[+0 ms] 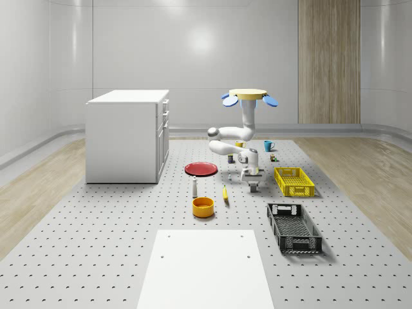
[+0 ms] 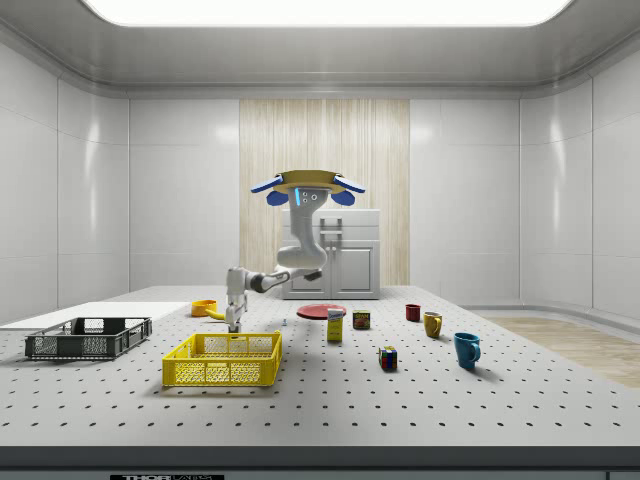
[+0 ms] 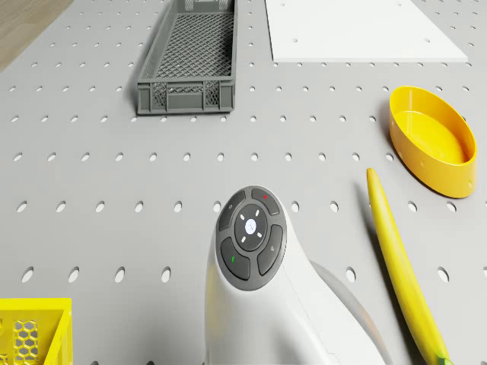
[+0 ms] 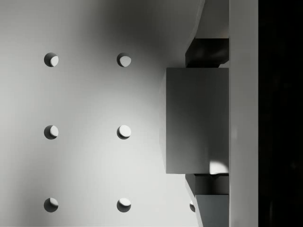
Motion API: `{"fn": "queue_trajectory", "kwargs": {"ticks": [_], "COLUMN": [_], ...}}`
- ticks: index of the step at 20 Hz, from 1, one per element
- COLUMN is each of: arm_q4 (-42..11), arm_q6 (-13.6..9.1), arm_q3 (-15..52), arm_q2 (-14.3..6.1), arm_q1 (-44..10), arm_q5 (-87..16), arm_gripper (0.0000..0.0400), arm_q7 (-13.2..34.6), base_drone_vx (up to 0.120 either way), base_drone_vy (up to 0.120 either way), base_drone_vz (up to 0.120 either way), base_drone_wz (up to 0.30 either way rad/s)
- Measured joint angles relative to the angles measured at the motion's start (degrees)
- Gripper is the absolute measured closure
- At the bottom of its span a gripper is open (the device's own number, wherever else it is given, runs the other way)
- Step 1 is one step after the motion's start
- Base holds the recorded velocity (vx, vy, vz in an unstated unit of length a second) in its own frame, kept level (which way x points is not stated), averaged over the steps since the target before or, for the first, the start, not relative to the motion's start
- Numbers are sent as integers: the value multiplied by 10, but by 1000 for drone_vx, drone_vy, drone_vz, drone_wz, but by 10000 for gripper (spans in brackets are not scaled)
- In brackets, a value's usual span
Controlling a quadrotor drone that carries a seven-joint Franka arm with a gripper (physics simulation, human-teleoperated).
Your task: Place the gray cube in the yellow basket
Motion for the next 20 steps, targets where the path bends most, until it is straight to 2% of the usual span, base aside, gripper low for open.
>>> {"fn": "queue_trajectory", "kwargs": {"ticks": [8,13,18,20], "arm_q4": [0,-10,-20,-23], "arm_q6": [-2,-13,-25,-28], "arm_q3": [0,22,52,59], "arm_q2": [2,1,0,-1], "arm_q1": [1,6,11,12], "arm_q5": [-1,20,48,55], "arm_gripper": [147,149,149,149], "arm_q7": [-1,0,0,1], "base_drone_vx": [0,0,0,-100], "base_drone_vy": [0,0,0,60], "base_drone_vz": [0,0,112,120], "base_drone_wz": [0,0,0,0]}}
